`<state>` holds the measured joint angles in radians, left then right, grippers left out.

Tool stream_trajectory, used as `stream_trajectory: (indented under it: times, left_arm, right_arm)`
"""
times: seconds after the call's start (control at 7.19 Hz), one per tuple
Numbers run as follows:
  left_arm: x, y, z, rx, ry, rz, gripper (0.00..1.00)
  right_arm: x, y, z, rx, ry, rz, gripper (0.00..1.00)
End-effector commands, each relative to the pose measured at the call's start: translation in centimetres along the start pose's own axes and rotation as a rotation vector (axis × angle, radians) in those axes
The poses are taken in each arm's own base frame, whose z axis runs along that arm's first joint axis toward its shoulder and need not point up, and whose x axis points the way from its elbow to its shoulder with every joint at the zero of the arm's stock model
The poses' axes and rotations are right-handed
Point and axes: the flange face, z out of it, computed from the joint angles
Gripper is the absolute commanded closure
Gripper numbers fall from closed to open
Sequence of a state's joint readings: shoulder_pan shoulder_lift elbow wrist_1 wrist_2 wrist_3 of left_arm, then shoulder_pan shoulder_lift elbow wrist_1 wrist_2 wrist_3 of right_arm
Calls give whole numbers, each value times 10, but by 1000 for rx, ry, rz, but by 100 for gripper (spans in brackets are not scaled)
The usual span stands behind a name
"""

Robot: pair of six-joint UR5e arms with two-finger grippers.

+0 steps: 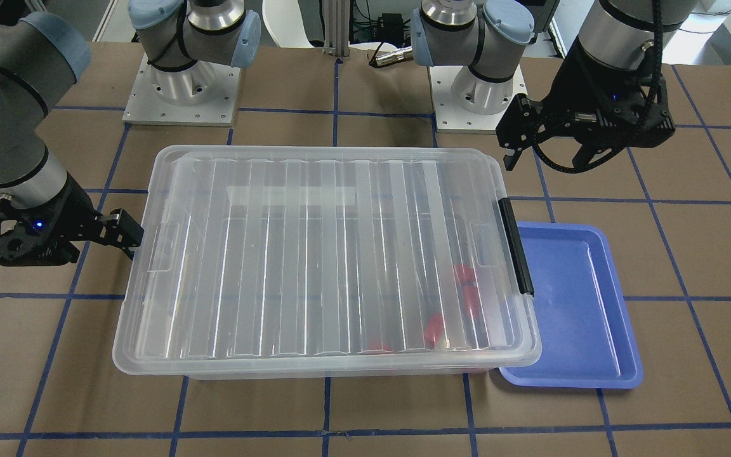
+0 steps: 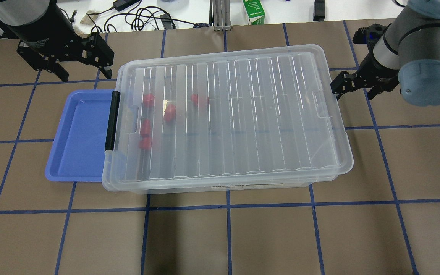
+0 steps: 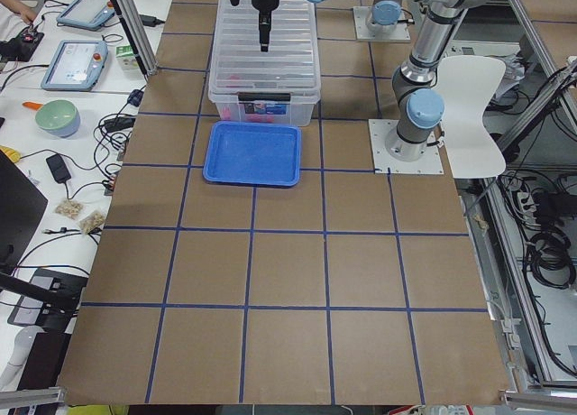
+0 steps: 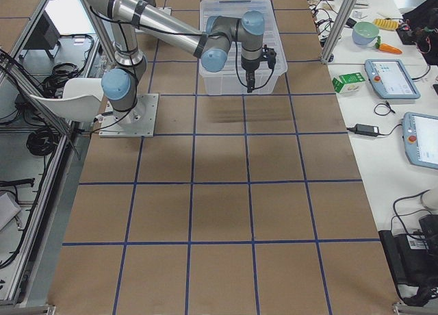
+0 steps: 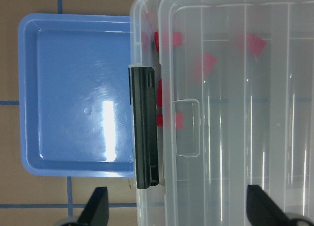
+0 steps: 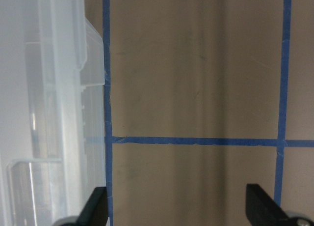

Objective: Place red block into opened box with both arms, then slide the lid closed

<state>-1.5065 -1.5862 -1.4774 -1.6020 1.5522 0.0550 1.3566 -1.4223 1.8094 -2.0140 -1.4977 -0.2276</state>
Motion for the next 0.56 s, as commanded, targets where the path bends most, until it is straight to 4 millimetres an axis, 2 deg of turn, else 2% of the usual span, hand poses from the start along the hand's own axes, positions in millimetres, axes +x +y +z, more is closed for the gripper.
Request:
stream_trajectory:
  times: [0.0, 0.14, 0.28, 0.42]
  left_arm:
    - [0, 0, 0, 1, 0, 0, 0]
    - [0, 0, 0, 1, 0, 0, 0]
    - [0, 0, -2, 5, 0, 3, 0]
    - [0, 0, -2, 5, -2, 5, 0]
  right_arm:
    - [-2, -3, -3, 9, 3, -7, 0]
    - [5, -10, -15, 35, 15, -14, 0]
    - [10, -19, -48, 54, 65, -19, 0]
    - [6, -21, -92, 35, 68, -16, 0]
